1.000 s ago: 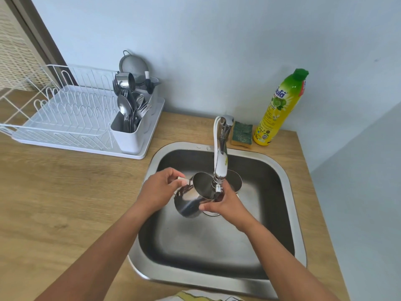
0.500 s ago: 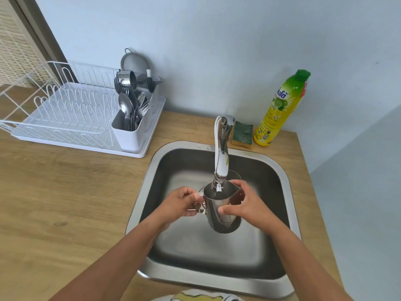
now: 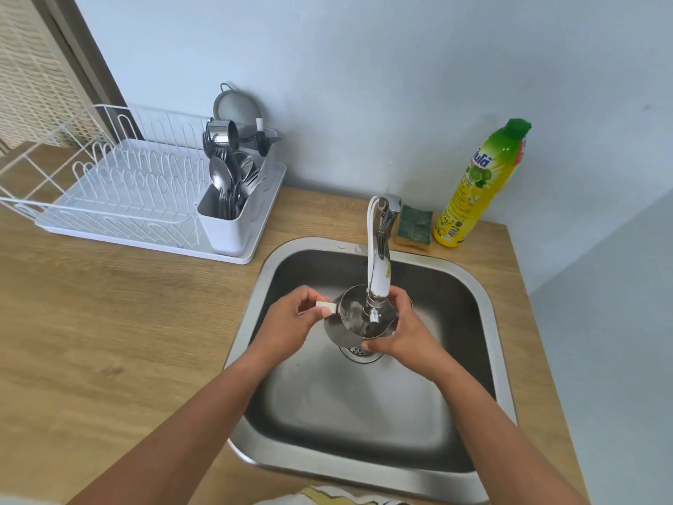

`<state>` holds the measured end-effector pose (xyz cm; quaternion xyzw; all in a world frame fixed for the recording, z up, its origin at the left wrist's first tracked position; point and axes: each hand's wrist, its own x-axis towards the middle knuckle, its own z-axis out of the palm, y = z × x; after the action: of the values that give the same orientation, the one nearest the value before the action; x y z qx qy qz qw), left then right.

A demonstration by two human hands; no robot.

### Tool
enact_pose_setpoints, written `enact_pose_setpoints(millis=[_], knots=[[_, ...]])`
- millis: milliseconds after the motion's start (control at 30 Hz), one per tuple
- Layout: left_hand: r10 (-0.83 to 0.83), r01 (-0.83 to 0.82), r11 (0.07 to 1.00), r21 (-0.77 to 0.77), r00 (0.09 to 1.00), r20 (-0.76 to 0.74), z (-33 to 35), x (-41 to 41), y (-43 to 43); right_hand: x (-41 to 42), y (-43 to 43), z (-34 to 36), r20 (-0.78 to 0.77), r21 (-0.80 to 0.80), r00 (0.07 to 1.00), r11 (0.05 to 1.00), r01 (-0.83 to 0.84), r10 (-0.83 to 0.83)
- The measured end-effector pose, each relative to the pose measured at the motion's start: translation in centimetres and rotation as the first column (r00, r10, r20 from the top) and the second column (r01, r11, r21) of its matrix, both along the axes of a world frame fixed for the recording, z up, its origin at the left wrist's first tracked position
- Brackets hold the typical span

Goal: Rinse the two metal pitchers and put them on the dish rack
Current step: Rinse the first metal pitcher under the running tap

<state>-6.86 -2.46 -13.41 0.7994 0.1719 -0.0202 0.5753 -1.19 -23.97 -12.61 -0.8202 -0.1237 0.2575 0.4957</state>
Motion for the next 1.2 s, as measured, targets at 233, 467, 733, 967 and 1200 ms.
enact_pose_setpoints(millis=[233, 467, 733, 967, 1200], knots=[[0.015, -0.003, 0.990, 0.144, 0.997, -0.076, 0.1, -0.6, 1.6, -0.9, 0.8, -1.7, -0.209, 0.071, 0.977, 0.997, -0.029, 0.044], [-0.076, 0.033, 0.976, -0.216, 0.978, -0.195, -2.0, -1.6, 0.9, -1.0, -1.3, -1.8, -0.198, -0.020, 0.980, 0.999, -0.028, 0.023], [-0.041, 0.012, 0.988, -0.155, 0.982, -0.186, -2.5, -0.8, 1.5, -0.4, -0.1, -2.0, -0.205, -0.041, 0.978, 0.997, -0.058, 0.048], [-0.011, -0.012, 0.991, -0.130, 0.985, -0.175, -3.0, -0.3, 1.2, -0.2, 0.0, -1.7, -0.188, -0.068, 0.982, 0.996, -0.052, 0.038], [-0.054, 0.028, 0.991, -0.133, 0.979, -0.198, -3.3, -0.2, 1.0, 0.0, -0.7, -2.0, -0.213, -0.075, 0.977, 0.996, -0.045, 0.028]])
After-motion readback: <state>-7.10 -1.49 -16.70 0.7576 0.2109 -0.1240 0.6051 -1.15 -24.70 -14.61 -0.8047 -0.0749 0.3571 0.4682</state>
